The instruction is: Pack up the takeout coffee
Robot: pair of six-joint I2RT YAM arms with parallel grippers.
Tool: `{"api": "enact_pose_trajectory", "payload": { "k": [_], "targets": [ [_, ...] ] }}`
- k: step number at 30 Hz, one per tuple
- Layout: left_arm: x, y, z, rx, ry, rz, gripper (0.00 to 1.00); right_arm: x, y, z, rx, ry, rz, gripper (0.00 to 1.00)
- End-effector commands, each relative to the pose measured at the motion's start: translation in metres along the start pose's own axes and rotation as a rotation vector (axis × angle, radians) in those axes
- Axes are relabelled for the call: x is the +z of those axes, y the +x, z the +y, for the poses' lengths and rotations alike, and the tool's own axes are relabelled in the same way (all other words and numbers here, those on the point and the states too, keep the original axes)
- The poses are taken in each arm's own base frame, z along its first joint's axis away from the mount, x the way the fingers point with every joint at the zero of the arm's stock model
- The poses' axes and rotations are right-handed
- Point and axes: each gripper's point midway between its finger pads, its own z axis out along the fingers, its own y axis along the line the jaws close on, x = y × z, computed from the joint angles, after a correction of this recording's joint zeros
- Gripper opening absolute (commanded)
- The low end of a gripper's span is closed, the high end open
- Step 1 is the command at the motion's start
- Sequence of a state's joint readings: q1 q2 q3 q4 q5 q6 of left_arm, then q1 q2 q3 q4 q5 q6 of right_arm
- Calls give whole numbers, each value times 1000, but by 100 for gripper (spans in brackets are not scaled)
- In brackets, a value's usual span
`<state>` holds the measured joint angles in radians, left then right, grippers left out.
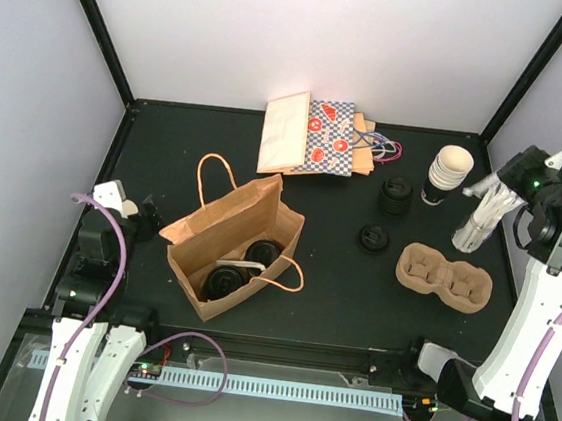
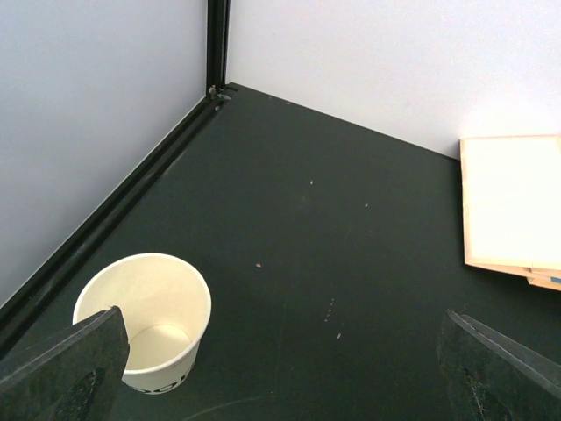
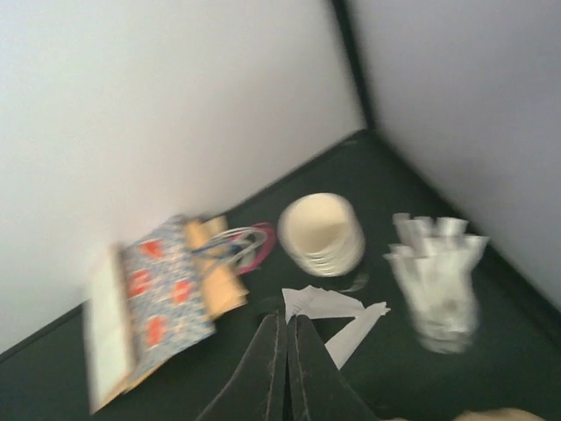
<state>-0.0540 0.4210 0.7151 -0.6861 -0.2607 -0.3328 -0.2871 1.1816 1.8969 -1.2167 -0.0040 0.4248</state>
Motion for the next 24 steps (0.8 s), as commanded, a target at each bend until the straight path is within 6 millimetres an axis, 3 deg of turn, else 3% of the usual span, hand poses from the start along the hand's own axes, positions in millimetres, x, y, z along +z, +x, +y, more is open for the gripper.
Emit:
{"api": "enact_pose_trajectory", "payload": {
  "k": [1,4,8,10,14,16,24],
  "targets": [
    [1,-4,-5,6,20,-14,99,-35,12,84,-28,-514,61,1],
    [1,-4,-5,6,21,-10,99,-43,20,103,-13,-648,117,1],
    [1,-4,-6,7,25,-9,99,-43,20,98,-32,-621,105,1],
    [1,-4,-6,7,25,-9,99,-32,20,78,-32,-485,90,1],
    [1,-4,-5,9,22,-12,99,-12,9,3,-33,-50,-16,1],
    [0,-5,-5,7,22,-17,99,-9,8,-24,-24,97,-49,1],
    [-1,-6,-5,5,25,-22,99,33,26,-63,-4,279,-52,1]
  ]
}}
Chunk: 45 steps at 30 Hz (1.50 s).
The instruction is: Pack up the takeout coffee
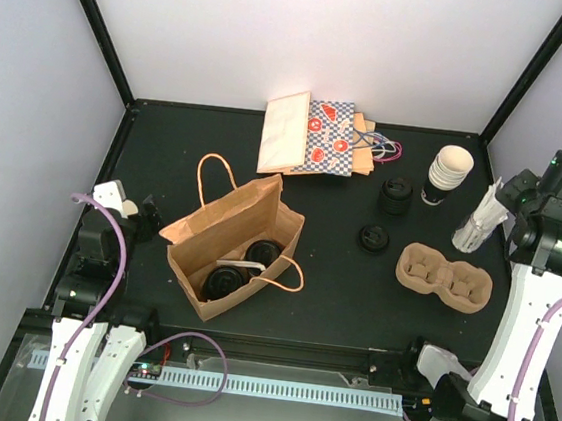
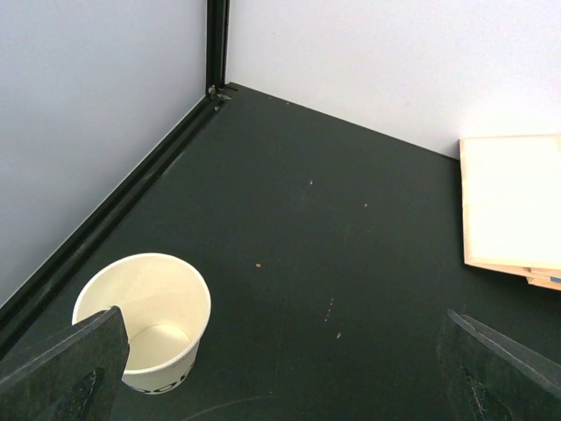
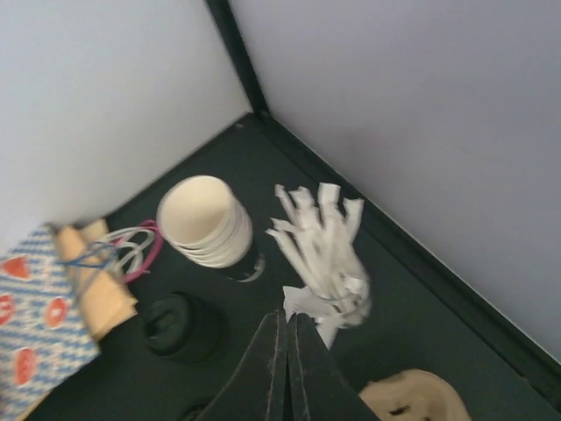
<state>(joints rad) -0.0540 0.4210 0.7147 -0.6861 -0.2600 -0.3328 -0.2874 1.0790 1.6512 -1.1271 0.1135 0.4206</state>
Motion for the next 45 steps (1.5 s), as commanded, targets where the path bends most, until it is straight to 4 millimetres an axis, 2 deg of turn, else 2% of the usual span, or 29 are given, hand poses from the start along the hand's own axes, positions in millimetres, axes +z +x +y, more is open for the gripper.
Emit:
{"api": "enact_pose_trajectory", "payload": {
  "k": [1,4,8,12,19,30,34,38,45],
  "targets": [
    [-1,-6,-5,6,26,-22,99,25,-2,-30,5,174,-52,1],
    [-1,-6,-6,6,29,-23,99,42,3,-34,11,205,-39,1],
    [-2,-6,-6,5,31,-23,99,51,-1,-35,23,223,-60,1],
    [-2,-6,-5,6,29,-24,99,53,-12,-36,27,245,-95,1],
    [-1,-5,-6,7,28,-22,99,55,-28,-24,37,208,-102,1],
    [0,-5,-5,8,22,-20,99,69,-28,-15,51,171,-82,1],
    [0,-5,-4,8,20,-21,99,84,-20,-3,55,112,-32,1],
    [-1,-5,-4,7,16,-21,99,96,-11,0,65,93,-3,1],
    [0,-5,-4,7,17,-20,99,104,5,9,70,45,84,1]
  ]
}}
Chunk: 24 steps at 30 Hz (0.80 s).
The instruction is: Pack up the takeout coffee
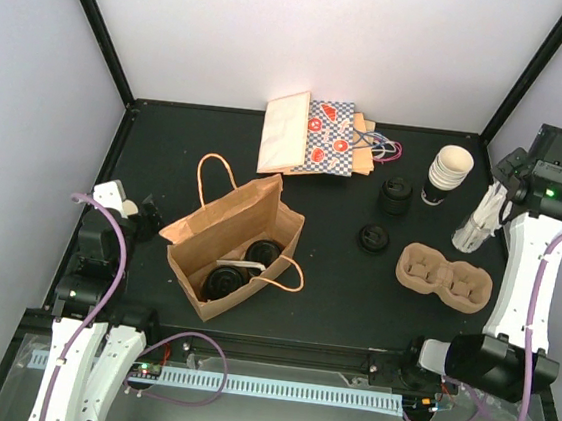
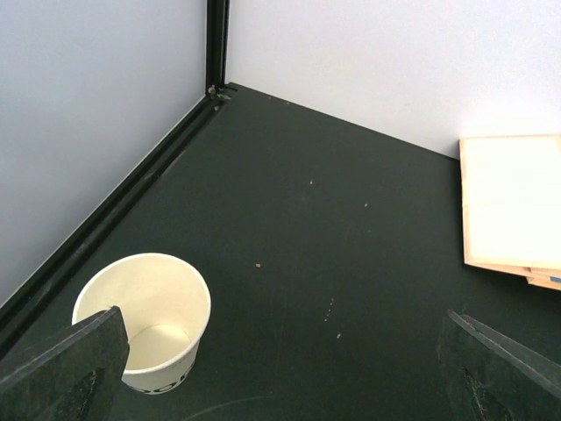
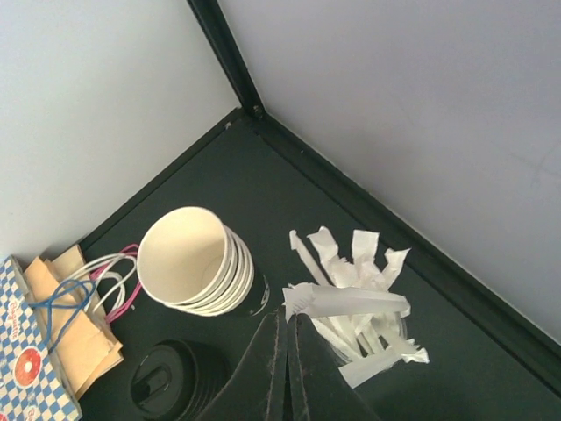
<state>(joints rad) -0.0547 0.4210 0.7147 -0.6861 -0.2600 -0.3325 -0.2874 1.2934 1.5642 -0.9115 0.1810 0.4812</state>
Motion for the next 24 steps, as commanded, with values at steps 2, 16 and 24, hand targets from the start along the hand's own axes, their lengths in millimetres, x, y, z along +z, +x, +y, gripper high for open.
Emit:
{"api": "enact_pose_trajectory", "payload": {
  "k": [2,16,24],
  "targets": [
    [0,-4,-4,8,16,-17,99,-6,7,12,20,-70,60,1],
    [1,-4,-5,10,19,-15,99,-38,-4,20,-13,-145,15,1],
    [1,-4,-4,9,19,-15,99,-28,3,21,-21,-150,38,1]
  ]
}}
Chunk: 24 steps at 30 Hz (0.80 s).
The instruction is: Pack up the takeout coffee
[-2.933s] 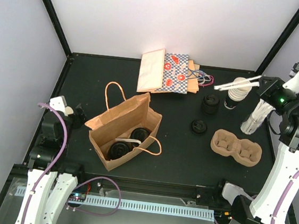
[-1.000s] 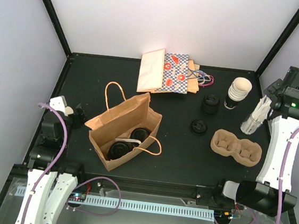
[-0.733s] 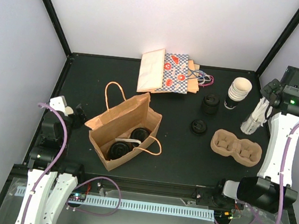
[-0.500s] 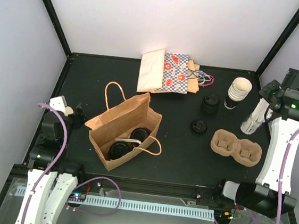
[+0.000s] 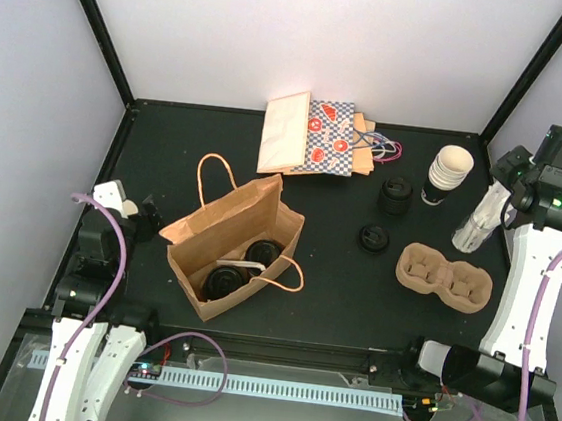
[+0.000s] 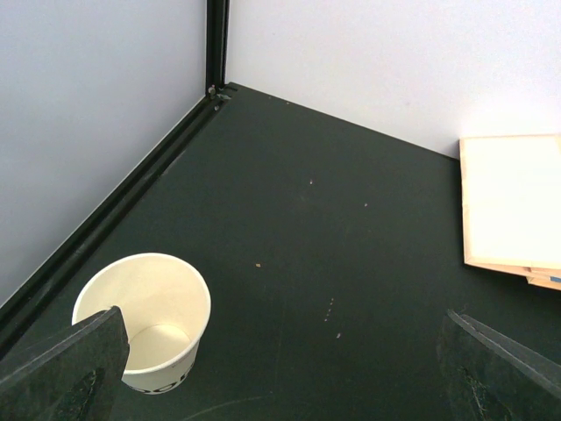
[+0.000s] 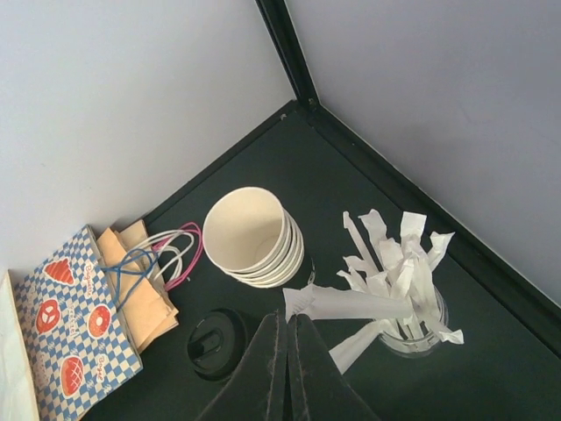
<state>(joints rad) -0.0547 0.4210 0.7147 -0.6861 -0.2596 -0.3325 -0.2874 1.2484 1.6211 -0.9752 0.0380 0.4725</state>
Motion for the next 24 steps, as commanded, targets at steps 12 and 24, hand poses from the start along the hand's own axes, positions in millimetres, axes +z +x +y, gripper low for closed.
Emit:
{"api": "enact_pose_trajectory", "payload": {
  "k": [12,24],
  "targets": [
    [2,-3,-5,12,21,-10,99,45,43,-31,-23,101,68,1],
    [2,-4,-5,11,21,-11,99,58,80,-48,-33,128,135,18]
  ]
}}
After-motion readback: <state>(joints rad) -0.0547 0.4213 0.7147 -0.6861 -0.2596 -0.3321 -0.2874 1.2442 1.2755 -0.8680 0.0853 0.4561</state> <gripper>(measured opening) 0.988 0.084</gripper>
